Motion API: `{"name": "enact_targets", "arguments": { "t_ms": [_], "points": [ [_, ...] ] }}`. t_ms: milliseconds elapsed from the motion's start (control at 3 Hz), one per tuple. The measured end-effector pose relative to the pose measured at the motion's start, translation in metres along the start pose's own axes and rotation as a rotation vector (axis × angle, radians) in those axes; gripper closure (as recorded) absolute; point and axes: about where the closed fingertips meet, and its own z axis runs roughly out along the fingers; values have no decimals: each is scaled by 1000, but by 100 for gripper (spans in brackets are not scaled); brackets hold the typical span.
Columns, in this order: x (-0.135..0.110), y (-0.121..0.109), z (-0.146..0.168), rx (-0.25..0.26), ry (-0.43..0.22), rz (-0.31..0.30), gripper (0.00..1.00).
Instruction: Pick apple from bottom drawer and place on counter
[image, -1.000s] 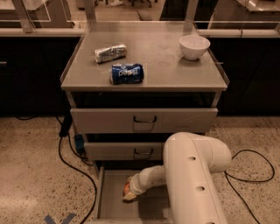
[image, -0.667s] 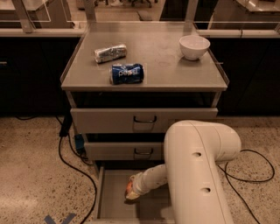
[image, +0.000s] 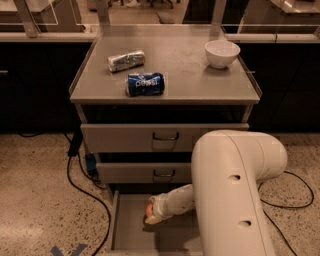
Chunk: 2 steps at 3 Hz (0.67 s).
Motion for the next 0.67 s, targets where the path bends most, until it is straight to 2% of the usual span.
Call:
{"name": "enact_targets", "arguments": {
  "t_ms": [667],
  "points": [
    [-31,-12,-72,66,-7,-62,100]
  ]
}}
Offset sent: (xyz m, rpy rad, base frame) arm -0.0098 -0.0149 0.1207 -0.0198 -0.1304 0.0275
